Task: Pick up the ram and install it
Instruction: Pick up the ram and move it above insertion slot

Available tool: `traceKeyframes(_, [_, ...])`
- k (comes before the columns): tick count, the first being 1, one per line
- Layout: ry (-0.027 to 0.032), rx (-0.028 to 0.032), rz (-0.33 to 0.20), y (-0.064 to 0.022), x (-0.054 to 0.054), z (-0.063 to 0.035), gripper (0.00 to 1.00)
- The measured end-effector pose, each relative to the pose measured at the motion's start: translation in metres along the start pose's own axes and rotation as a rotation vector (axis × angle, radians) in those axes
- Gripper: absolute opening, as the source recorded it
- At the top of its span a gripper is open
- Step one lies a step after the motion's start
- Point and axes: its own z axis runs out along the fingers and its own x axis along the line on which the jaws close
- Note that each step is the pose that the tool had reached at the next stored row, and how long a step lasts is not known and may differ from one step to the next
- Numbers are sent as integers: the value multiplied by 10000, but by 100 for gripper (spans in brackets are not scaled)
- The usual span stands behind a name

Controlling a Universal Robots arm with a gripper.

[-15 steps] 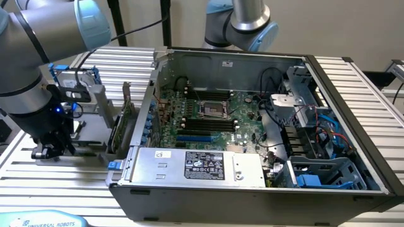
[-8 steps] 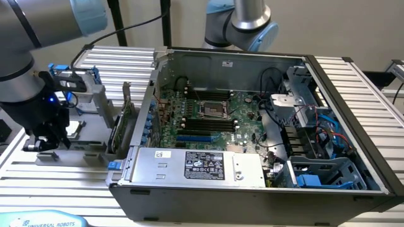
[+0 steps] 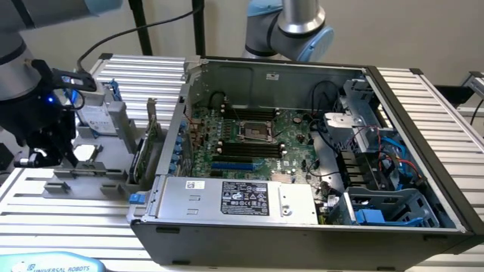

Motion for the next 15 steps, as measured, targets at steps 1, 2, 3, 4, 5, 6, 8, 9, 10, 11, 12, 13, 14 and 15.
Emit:
traceKeyframes(1, [-1,0,-1,-5,-2,-47,13])
traceKeyframes(2, [0,-1,-1,-13,-4,-95,13])
traceKeyframes(3, [0,-1,0,-22,-6,-140,13])
traceKeyframes(4, [-1,0,0,-33,-8,-185,13])
traceKeyframes(5, [-1,0,0,-45,-10,-231,13])
traceKeyframes(6, [0,0,0,-61,-12,-276,13])
traceKeyframes(8, [0,0,0,-103,-16,-369,13])
traceKeyframes(9, [0,-1,0,-128,-18,-414,13])
traceKeyframes(10, [-2,1,0,-160,-21,-459,13])
traceKeyframes(11, [-2,1,0,-194,-24,-502,13])
traceKeyframes(12, [-2,1,0,-231,-26,-539,13])
traceKeyframes(13, [0,-1,0,-273,-29,-580,13])
traceKeyframes(14, [0,0,0,-314,-31,-619,13])
traceKeyframes(15, [-1,0,1,-356,-34,-657,13])
